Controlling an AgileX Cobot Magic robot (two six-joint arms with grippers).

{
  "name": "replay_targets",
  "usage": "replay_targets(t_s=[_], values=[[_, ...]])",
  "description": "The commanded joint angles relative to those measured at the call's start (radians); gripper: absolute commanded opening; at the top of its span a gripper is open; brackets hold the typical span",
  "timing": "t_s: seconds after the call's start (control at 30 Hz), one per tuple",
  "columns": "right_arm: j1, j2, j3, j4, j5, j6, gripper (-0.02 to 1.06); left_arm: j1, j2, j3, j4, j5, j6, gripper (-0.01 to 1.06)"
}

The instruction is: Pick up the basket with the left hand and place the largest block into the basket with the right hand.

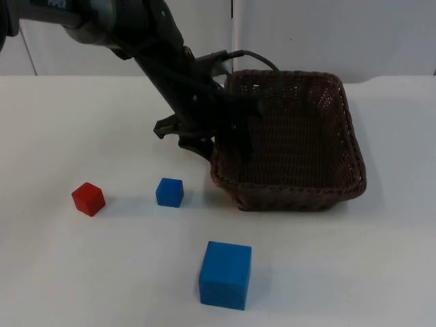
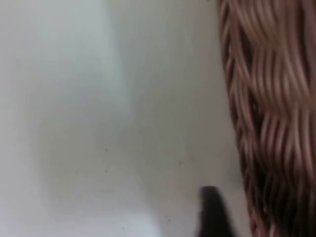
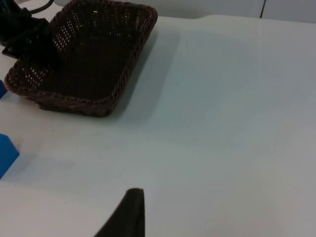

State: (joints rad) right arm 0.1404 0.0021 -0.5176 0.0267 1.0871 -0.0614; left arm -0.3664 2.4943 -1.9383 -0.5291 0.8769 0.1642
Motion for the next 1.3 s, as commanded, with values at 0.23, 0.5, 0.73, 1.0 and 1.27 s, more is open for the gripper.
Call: replay_targets(t_s=[0.23, 0.5, 0.73, 1.0, 1.27], values=[[-0.004, -0.002, 0.001, -0.001, -0.009, -0.006, 1.05, -0.004, -0.003, -0.004, -0.113, 0.015, -0.004, 0.00], [-0.004, -0.002, 0.001, -0.001, -0.009, -0.006, 1.05, -0.004, -0.084, -0.004, -0.151, 0.040, -0.004, 0.00], [-0.004, -0.002, 0.001, -0.001, -0.009, -0.006, 1.05, 0.002, -0.213, -0.004, -0.139, 0.083, -0.004, 0.00], [-0.004, -0.002, 0.001, -0.001, -0.009, -0.006, 1.05, 0.053, -0.314, 0.024, -0.121, 0.195, -0.004, 0.00], [-0.004, -0.002, 0.001, -0.001, -0.009, -0.006, 1.05, 0.098, -0.425, 0.168, -0.103, 0.203, 0.023, 0.00]])
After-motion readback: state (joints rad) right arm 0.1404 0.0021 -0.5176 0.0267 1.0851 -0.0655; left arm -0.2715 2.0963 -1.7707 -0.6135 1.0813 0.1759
